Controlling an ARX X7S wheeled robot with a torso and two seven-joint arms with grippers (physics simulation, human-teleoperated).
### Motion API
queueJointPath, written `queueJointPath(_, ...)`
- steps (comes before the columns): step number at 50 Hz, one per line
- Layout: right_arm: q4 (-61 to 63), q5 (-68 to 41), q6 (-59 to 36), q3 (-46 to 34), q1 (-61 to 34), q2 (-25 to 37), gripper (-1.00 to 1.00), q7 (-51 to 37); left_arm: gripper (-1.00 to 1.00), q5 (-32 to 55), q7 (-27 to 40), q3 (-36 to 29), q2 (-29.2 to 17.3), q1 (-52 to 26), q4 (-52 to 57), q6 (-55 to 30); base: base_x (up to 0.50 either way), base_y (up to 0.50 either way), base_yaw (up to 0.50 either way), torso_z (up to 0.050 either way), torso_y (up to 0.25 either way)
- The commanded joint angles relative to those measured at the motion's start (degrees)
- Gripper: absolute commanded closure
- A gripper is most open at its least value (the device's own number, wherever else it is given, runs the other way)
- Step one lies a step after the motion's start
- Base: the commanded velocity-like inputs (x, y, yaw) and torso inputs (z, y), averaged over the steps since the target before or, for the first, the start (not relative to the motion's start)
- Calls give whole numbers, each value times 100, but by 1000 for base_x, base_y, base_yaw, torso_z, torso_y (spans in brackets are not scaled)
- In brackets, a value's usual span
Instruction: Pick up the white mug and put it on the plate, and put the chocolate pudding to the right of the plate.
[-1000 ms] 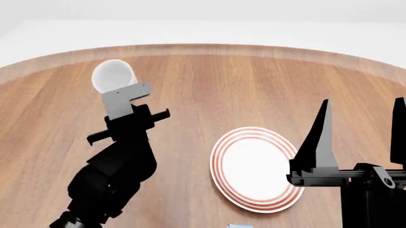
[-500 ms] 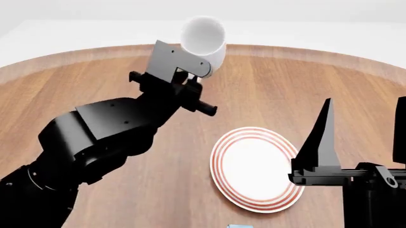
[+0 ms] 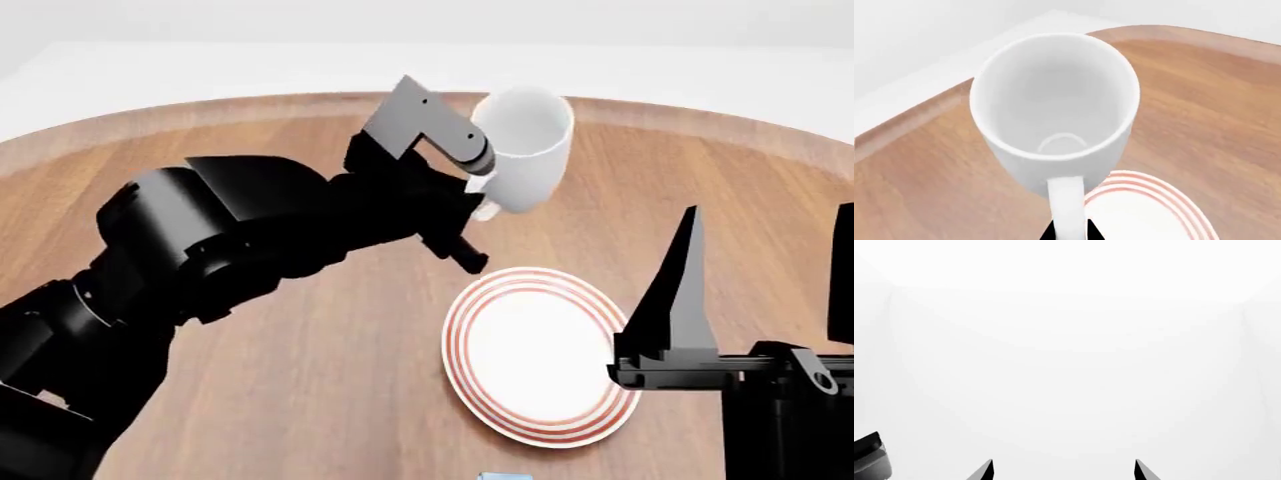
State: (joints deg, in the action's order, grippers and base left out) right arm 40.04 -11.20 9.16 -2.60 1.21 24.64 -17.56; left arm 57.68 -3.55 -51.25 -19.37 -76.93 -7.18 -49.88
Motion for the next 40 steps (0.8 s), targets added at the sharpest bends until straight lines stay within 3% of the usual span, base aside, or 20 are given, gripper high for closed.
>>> queueJointPath(1,72,101,-24,135,30,-96,-100,118,100,-359,-903,-306,211,103,-70,264,0,0,0,0,0)
queueJointPath(40,-22,63,49,105,49,-61,-100,80,100,-1040,-1444,-976,1161,864,-1611,1249,0,0,0,0,0)
